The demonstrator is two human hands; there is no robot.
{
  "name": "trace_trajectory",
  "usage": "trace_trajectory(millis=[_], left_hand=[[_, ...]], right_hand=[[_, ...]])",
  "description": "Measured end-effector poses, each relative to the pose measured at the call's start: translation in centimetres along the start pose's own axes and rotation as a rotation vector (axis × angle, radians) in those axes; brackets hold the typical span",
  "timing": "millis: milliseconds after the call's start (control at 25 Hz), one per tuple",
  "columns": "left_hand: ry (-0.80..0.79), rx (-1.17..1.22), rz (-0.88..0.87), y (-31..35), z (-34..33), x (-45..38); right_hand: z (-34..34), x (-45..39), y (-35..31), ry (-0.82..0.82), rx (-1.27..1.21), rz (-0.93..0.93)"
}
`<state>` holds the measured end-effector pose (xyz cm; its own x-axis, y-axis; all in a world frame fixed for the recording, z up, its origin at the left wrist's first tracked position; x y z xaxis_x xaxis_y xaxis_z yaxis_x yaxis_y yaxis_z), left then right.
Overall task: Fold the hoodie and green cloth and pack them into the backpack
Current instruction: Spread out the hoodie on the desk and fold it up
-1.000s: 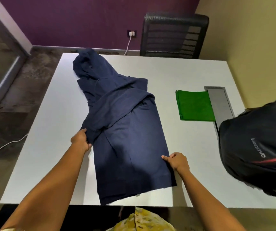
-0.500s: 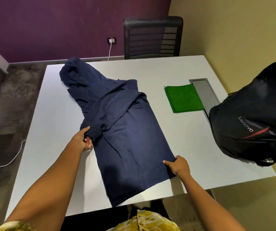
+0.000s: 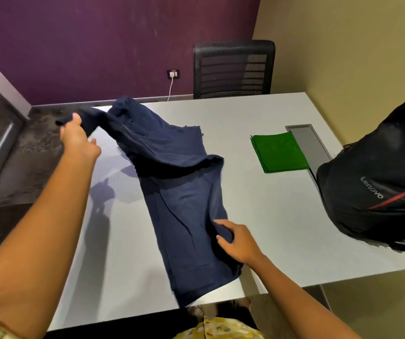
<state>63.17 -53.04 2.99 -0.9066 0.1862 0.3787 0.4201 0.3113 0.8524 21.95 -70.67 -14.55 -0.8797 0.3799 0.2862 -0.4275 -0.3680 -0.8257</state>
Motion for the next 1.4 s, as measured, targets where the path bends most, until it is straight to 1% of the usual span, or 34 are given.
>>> trace_trajectory(millis=[80, 160, 240, 400, 520, 600, 640, 720, 760, 800, 840, 880, 920, 960, 1000, 1040, 1080, 1120, 1160, 1200, 1240, 1280, 1360, 1400], left_hand=[[-0.069, 0.067, -0.054, 3.6, -1.1, 0.4], [-0.1, 0.114, -0.114, 6.4, -1.4, 0.8], [-0.131, 0.181, -0.133, 7.7, -1.1, 1.2], [-0.111, 0.265, -0.161, 9.0, 0.9, 1.4], [-0.131, 0.285, -0.195, 9.7, 2.1, 1.1], [-0.147, 0.252, -0.221, 9.6, 2.3, 1.6], [-0.16, 0.189, -0.239, 9.4, 2.1, 2.2], [-0.155, 0.046, -0.29, 8.8, 1.6, 3.3], [-0.147, -0.005, -0.326, 8.4, 1.3, 3.6], [-0.146, -0.052, -0.375, 8.1, 0.9, 4.2], [-0.166, -0.111, -0.445, 8.0, 0.3, 5.0], [-0.207, -0.2, -0.528, 7.6, -0.8, 6.3], [-0.272, -0.31, -0.616, 6.8, -2.2, 7.8], [-0.376, -0.453, -0.71, 5.4, -4.1, 10.0], [-0.497, -0.628, -0.808, 3.1, -5.9, 12.7], [-0.651, -0.833, -0.9, -0.3, -7.5, 15.7], [-0.844, -1.031, -0.968, -4.6, -8.5, 18.8], [-1.024, -1.226, -1.003, -9.6, -8.7, 21.6], [-1.163, -1.41, -1.026, -14.7, -7.8, 23.9], [-1.254, -1.568, -1.021, -19.3, -6.2, 25.4], [-1.325, -1.698, -0.96, -23.3, -4.5, 26.6], [-1.352, -1.806, -0.867, -26.4, -2.7, 26.9], [-1.325, -1.901, -0.677, -30.2, -0.1, 26.9], [-1.283, -1.897, -0.598, -31.0, 0.6, 26.8]], right_hand=[[-3.0, -0.7, -2.1, -0.188, 0.106, 0.04], [-6.1, -1.0, -2.8, -0.399, 0.239, 0.019], [-8.1, -0.9, -2.7, -0.533, 0.316, -0.023], [-9.3, -0.6, -2.5, -0.604, 0.44, -0.051], [-9.1, -0.4, -1.3, -0.656, 0.504, -0.1], [-9.4, 0.1, -0.4, -0.736, 0.469, -0.15], [-9.8, 0.4, 0.0, -0.811, 0.417, -0.2], [-10.3, 1.5, 0.4, -0.987, 0.219, -0.33], [-10.1, 1.9, 0.4, -1.044, 0.112, -0.385], [-9.7, 1.9, 0.5, -1.058, 0.01, -0.424], [-9.0, 1.6, 0.5, -1.022, -0.082, -0.442], [-8.2, 1.1, 0.4, -0.944, -0.175, -0.445], [-7.2, 0.5, 0.4, -0.834, -0.269, -0.437], [-6.2, -0.3, 0.5, -0.699, -0.39, -0.437], [-5.2, -1.0, 1.0, -0.557, -0.518, -0.454], [-4.4, -1.3, 1.3, -0.431, -0.655, -0.481], [-3.9, -1.6, 1.7, -0.336, -0.781, -0.508], [-3.6, -1.7, 2.1, -0.272, -0.899, -0.538], [-3.5, -1.6, 2.6, -0.234, -0.972, -0.573], [-3.6, -1.2, 2.8, -0.234, -0.991, -0.606], [-3.8, -0.6, 2.8, -0.266, -0.947, -0.625], [-4.2, 0.0, 2.7, -0.313, -0.875, -0.635], [-5.0, 1.0, 2.6, -0.388, -0.738, -0.612], [-5.3, 1.2, 2.8, -0.4, -0.687, -0.586]])
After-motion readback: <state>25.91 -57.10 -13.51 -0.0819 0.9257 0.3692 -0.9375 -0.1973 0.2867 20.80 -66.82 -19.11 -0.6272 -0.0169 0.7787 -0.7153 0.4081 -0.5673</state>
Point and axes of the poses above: each hand's wrist, its own x-axis away from the middle knuckle, its own z-axis out of the back of the hand, y = z × x, the point moved 8 cm from there along -x, towards the middle knuckle, and after that the axes turned 9 degrees about -y, right-handed, at the moved point
